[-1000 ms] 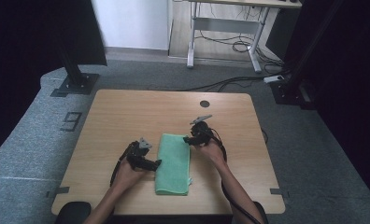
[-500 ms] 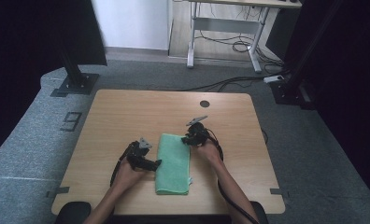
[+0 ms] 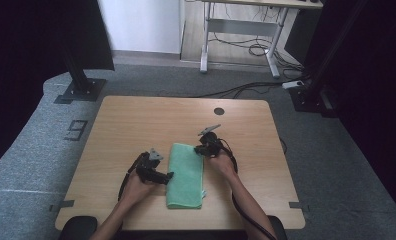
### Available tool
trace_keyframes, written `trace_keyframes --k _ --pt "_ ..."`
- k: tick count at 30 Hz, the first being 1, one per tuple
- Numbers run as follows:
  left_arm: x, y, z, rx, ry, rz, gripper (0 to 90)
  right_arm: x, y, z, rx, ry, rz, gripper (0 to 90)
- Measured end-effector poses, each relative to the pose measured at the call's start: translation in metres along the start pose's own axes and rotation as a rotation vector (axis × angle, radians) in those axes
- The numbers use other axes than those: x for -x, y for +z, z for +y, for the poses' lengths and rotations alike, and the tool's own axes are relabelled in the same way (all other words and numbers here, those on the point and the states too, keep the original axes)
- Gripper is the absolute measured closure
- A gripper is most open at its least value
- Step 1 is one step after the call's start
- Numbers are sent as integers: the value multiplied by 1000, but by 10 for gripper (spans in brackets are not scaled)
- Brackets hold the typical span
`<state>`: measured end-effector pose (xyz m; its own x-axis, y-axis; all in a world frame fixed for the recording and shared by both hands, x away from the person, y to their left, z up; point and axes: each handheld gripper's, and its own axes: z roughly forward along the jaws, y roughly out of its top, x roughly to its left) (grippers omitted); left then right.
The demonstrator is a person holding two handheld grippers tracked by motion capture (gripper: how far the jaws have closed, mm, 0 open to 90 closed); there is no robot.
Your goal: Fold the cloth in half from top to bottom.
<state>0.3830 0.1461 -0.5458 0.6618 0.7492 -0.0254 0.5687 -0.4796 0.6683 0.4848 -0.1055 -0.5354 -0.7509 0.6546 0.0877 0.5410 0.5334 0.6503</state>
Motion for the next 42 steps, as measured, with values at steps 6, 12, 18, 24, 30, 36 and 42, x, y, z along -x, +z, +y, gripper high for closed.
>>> trace_keyframes --k 6,12,18,24,30,36,42 --pt "3 2 -2 -14 -4 12 6 -1 0 1 -6 -11 -8 843" --pt "3 2 -3 -6 -8 17 0 -2 -5 3 1 -18 -8 843" --pt "3 3 -3 -5 -10 19 0 -9 -28 9 65 -37 9 843" --pt "3 2 -3 -8 -9 21 0 -23 -51 11 116 -79 31 843" --pt "4 3 -3 -8 -14 25 0 -33 -72 10 148 -98 49 843" --pt "4 3 -3 -7 -19 28 0 -39 -88 4 173 -106 75 843" --pt "4 3 -2 -8 -21 31 0 -47 -100 -4 186 -115 99 843"
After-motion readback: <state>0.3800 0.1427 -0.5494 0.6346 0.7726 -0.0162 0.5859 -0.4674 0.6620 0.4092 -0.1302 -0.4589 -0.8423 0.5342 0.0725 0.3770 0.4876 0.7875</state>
